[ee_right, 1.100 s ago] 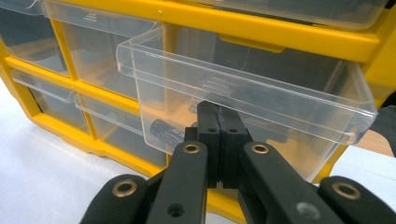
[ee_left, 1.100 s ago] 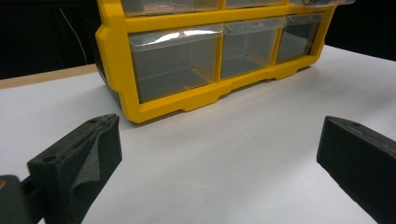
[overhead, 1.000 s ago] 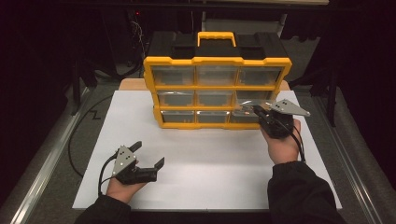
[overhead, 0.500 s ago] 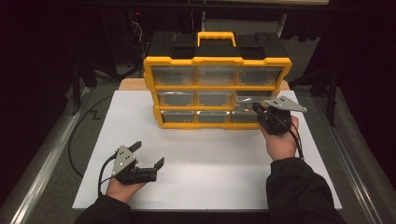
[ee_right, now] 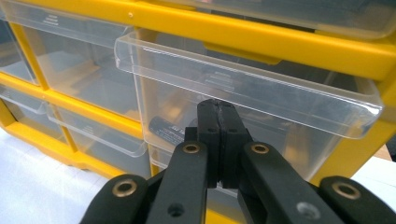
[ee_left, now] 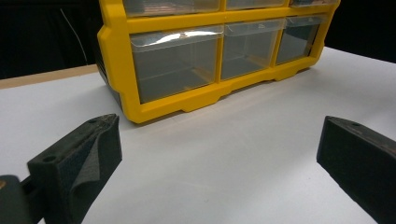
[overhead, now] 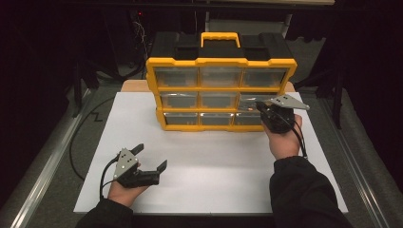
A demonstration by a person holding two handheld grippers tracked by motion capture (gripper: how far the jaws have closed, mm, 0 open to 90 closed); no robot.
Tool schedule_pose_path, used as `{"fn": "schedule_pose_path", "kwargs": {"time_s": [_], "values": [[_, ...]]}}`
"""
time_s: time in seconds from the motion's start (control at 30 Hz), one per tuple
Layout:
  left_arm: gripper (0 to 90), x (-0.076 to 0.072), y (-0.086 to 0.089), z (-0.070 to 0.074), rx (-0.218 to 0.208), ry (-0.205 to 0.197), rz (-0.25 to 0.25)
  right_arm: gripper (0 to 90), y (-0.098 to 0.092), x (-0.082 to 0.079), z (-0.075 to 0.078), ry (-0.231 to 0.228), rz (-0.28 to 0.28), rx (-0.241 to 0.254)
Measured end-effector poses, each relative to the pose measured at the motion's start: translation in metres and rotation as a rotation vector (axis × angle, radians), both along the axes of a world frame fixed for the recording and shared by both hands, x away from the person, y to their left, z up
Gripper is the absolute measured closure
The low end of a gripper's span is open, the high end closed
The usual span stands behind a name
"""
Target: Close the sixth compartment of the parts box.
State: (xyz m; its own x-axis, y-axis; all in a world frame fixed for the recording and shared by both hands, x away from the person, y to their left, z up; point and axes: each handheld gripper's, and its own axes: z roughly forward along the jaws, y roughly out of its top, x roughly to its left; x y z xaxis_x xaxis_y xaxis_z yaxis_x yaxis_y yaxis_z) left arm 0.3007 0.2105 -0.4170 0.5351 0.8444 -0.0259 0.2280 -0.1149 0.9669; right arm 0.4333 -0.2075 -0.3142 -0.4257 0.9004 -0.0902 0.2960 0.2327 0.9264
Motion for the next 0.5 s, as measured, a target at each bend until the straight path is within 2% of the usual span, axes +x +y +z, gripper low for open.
{"fn": "schedule_pose_path", "kwargs": {"time_s": [0.5], "values": [[0.8, 0.0, 0.001, 0.0, -0.001, -0.001, 0.0, 90.0, -0.002, 0.015, 0.0, 0.01, -0.036, -0.004]]}}
